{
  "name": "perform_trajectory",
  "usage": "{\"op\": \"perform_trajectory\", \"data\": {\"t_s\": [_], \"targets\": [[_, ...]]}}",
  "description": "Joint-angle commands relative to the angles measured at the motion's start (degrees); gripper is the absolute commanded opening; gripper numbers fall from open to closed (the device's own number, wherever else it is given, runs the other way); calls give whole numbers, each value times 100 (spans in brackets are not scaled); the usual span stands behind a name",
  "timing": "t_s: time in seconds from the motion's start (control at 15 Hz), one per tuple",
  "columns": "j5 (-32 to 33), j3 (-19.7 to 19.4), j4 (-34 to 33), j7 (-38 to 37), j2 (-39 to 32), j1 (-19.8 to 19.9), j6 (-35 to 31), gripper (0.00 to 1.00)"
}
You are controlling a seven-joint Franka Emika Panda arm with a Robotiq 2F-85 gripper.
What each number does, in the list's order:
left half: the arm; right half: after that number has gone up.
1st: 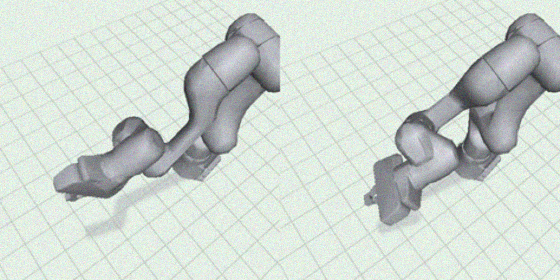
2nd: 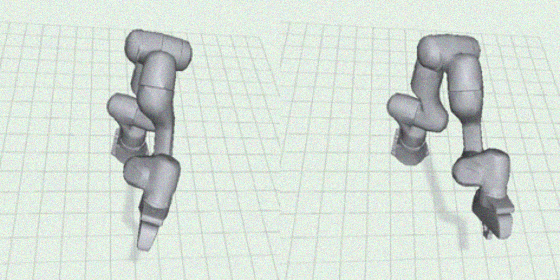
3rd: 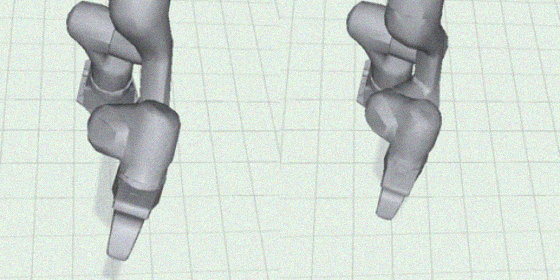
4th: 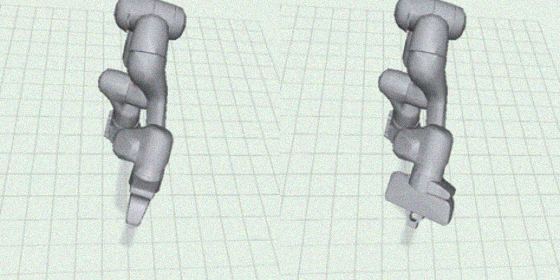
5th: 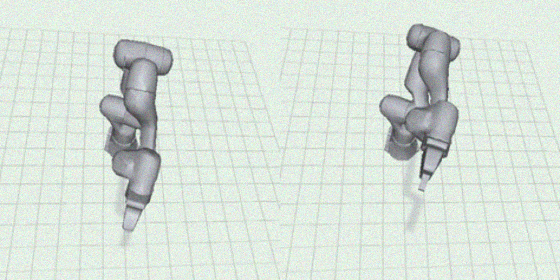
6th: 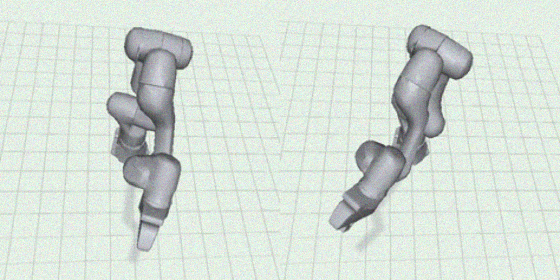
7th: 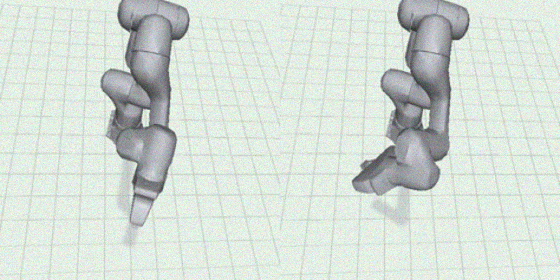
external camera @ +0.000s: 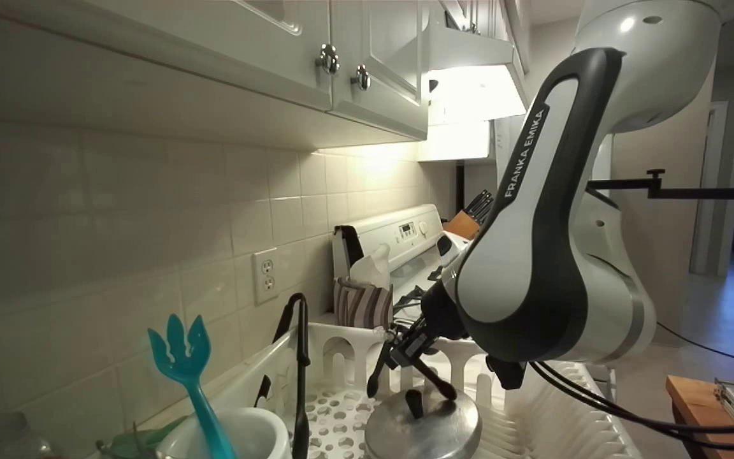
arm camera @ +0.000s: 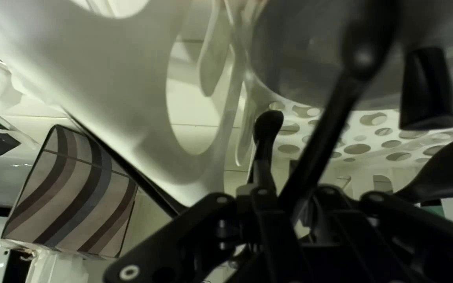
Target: Place the measuring spoons on the dishrack.
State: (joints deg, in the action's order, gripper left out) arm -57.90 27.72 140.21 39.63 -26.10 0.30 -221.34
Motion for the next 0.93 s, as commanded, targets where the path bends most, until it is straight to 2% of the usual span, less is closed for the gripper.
{"op": "perform_trajectory", "data": {"t_s": [0.0,0.47,0.87], "targets": [[-124,7,-210,21,-73,-76,28,50],[5,214,-77,-266,256,80,162,98],[-255,381,68,-451,772,198,334,100]]}}
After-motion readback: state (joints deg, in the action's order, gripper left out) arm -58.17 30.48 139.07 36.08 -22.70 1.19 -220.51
